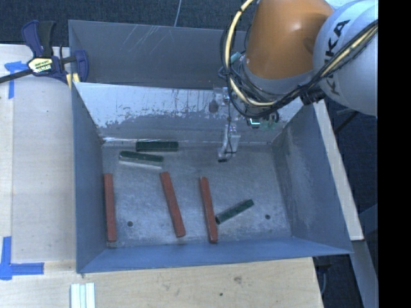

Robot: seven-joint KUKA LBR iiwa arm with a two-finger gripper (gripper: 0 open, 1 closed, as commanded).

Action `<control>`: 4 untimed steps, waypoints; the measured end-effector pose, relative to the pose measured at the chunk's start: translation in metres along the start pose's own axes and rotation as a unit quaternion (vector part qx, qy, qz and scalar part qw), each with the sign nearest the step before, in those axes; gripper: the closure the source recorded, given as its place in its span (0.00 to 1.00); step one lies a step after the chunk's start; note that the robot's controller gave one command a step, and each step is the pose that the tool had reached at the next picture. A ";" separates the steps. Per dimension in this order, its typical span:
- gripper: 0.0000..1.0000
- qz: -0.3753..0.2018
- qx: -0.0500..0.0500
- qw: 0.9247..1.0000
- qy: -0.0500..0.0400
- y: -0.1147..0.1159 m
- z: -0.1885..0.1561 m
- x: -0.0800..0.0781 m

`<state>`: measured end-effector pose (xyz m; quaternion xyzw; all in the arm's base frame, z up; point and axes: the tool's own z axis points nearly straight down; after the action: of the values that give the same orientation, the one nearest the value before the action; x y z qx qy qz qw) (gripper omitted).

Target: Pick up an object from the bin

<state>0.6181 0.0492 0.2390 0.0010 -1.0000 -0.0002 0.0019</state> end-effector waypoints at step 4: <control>0.00 -0.236 0.002 0.972 -0.003 -0.074 0.084 0.094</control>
Offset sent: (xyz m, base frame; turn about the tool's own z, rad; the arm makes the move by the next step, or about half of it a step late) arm -0.0836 -0.0282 -0.1690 -0.3234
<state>0.5239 -0.0253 0.1554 0.2371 -0.9715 0.0011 -0.0009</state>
